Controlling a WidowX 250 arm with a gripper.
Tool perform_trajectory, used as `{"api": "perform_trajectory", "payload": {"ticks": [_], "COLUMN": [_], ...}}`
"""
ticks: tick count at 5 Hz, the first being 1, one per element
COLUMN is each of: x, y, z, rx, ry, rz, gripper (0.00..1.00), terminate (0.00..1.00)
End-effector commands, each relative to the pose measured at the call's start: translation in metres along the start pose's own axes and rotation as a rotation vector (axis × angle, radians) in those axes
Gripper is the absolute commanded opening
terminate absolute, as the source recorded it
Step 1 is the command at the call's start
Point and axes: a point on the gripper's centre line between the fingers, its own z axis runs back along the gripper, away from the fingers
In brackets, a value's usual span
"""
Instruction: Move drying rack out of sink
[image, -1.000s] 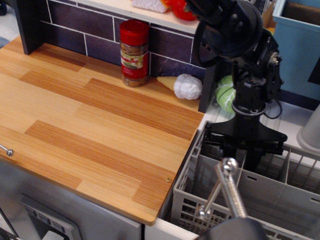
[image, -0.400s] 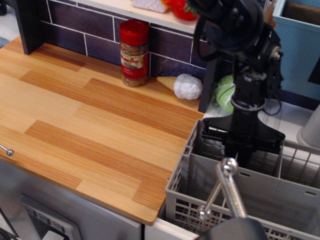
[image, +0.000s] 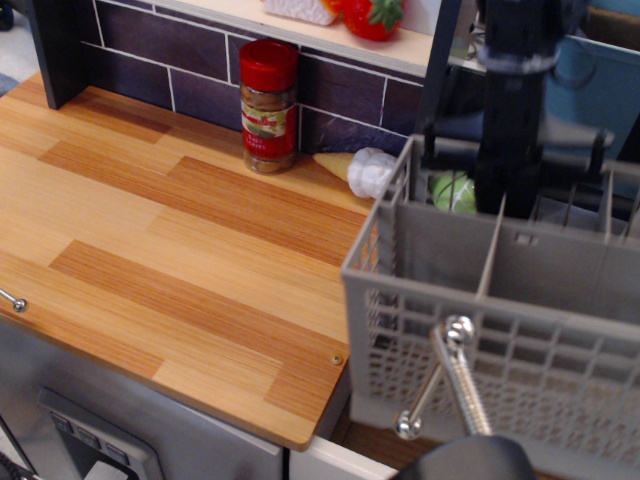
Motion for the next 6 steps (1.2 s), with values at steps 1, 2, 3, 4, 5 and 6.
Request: {"api": "perform_trajectory", "payload": {"ticks": [1,2,3,4,5,6], "x": [0.008,0.017,0.026,0.032,0.033,0.032], "y": [0.030,0.077,0.126,0.175,0.225,0.249], "z": [0.071,0.077,0.079,0.086,0.085,0.081], "rx": [0.033,0.078,0.111,0.118,0.196,0.240], "ry": [-0.091,-0.092,-0.129,-0.103,-0.074,-0.064], "rz": [-0.052,-0.058,-0.026,-0.049,-0.071,-0.076], "gripper": [0.00,0.00,0.00,0.00,0.00,0.00], "terminate": [0.00,0.00,0.00,0.00,0.00,0.00]}}
